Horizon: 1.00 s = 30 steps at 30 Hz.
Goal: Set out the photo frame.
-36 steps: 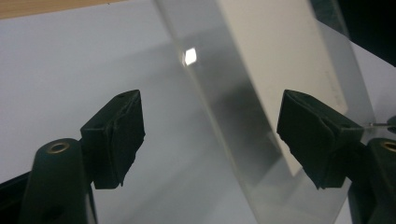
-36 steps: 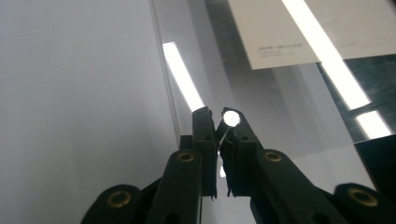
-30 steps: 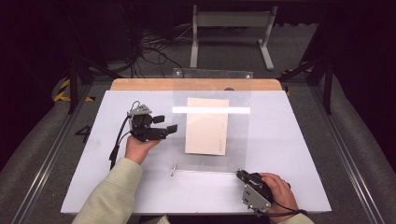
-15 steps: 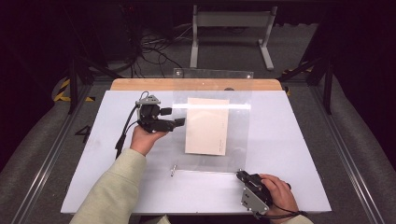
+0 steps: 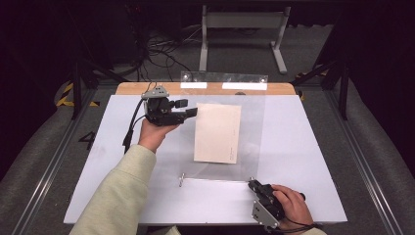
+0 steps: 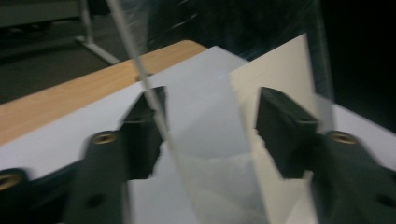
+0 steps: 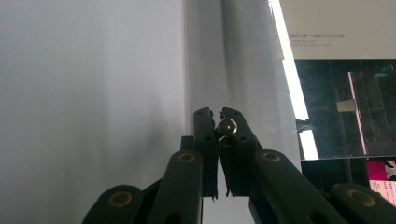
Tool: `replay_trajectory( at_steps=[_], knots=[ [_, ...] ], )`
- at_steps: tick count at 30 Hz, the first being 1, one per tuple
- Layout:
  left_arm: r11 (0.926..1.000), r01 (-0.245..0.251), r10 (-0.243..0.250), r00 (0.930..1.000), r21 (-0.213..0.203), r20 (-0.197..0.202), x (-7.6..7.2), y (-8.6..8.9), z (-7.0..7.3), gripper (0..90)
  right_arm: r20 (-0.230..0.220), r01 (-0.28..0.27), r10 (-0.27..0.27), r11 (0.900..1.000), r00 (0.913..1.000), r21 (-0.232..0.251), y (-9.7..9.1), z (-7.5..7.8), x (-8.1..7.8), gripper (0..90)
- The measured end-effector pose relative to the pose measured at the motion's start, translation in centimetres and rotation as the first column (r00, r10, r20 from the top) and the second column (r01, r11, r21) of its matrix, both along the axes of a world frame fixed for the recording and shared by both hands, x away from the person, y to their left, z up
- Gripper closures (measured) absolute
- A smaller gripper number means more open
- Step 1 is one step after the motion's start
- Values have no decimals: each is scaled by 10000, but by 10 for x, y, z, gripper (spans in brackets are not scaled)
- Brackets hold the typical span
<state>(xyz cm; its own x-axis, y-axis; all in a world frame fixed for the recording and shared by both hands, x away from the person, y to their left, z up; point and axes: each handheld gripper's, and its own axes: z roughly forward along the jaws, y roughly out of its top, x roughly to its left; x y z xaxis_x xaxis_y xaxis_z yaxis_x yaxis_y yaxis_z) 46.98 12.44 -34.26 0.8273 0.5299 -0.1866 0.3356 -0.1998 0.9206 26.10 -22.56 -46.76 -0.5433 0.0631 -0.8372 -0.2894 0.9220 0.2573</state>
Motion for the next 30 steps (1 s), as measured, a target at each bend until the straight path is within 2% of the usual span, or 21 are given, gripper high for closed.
replay_trajectory(
  at_steps=[2, 4, 5, 6, 11, 13, 14, 17, 18, 19, 20, 21, 23, 24, 25, 26, 27, 28, 29, 30],
  knots=[
    [9959, 415, -444, 9984, -801, -343, 2, 10, 0, 584, -5, 12, -12, 10000, 10000, -28, 0, 0, -1, 845],
    [9928, 649, -674, 9975, -1011, -215, 0, 15, -1, 641, -155, 58, -56, 9999, 9999, 141, -1, 1, 0, 841],
    [9908, 899, -892, 9960, -1016, 113, -5, 20, -2, 648, -164, 117, -115, 9999, 9998, 122, -2, 2, 0, 839],
    [9908, 899, -892, 9960, -1016, 113, -5, 20, -2, 658, -164, 117, -115, 9999, 9998, 122, -2, 2, 0, 839],
    [9785, 1684, -1601, 9842, -1191, 758, -21, 36, -4, 692, -589, 235, -227, 9997, 9980, 121, -4, 4, -1, 775],
    [9698, 2106, -1966, 9736, -1232, 1164, -32, 41, -1, 713, -773, 350, -333, 9992, 9965, 205, -5, 4, -3, 736],
    [9698, 2106, -1966, 9736, -1232, 1164, -32, 41, -1, 721, -773, 350, -333, 9992, 9965, 205, -5, 4, -3, 736],
    [9620, 2453, -2241, 9602, -1195, 1670, -47, 41, 4, 733, -1190, 144, -59, 9974, 9929, 710, -7, 10, -6, 684],
    [9620, 2485, -2257, 9569, -1134, 1828, -52, 41, 6, 737, -1384, 187, -56, 9954, 9904, 940, -7, 12, -8, 668],
    [9660, 2396, -2178, 9566, -970, 1937, -56, 40, 9, 734, -1574, 168, 0, 9943, 9875, 1055, -7, 15, -8, 652],
    [9641, 2491, -2263, 9518, -916, 2069, -59, 40, 10, 735, -1911, 215, 53, 9902, 9815, 1378, -8, 19, -9, 647],
    [9625, 2562, -2317, 9476, -897, 2200, -62, 39, 11, 737, -2347, 290, 225, 9765, 9718, 2135, -7, 23, -12, 634],
    [9589, 2695, -2429, 9413, -885, 2346, -67, 38, 14, 744, -2634, 64, 674, 9630, 9623, 2695, -8, 34, -13, 602],
    [9579, 2744, -2466, 9369, -843, 2476, -69, 37, 15, 746, -2812, 21, 903, 9500, 9554, 3124, -9, 41, -13, 582],
    [9565, 2804, -2519, 9329, -802, 2574, -72, 37, 16, 748, -2986, 101, 1097, 9278, 9480, 3730, -10, 48, -12, 570],
    [9543, 2894, -2597, 9268, -751, 2712, -75, 36, 18, 750, -3045, 178, 1199, 9102, 9449, 4138, -12, 54, -11, 563],
    [9521, 2958, -2645, 9237, -773, 2771, -77, 36, 18, 754, -3032, 315, 1287, 8809, 9442, 4722, -15, 63, -7, 553],
    [9479, 3096, -2764, 9163, -748, 2900, -79, 36, 19, 758, -3047, 482, 1260, 8614, 9441, 5057, -17, 69, -4, 542],
    [9447, 3194, -2846, 9114, -748, 2972, -81, 36, 19, 763, -3110, 886, 1043, 8317, 9447, 5481, -21, 77, 1, 528],
    [9407, 3308, -2949, 9068, -747, 3013, -83, 37, 20, 768, -3124, 1193, 833, 8079, 9463, 5771, -25, 84, 7, 525]
  ],
)
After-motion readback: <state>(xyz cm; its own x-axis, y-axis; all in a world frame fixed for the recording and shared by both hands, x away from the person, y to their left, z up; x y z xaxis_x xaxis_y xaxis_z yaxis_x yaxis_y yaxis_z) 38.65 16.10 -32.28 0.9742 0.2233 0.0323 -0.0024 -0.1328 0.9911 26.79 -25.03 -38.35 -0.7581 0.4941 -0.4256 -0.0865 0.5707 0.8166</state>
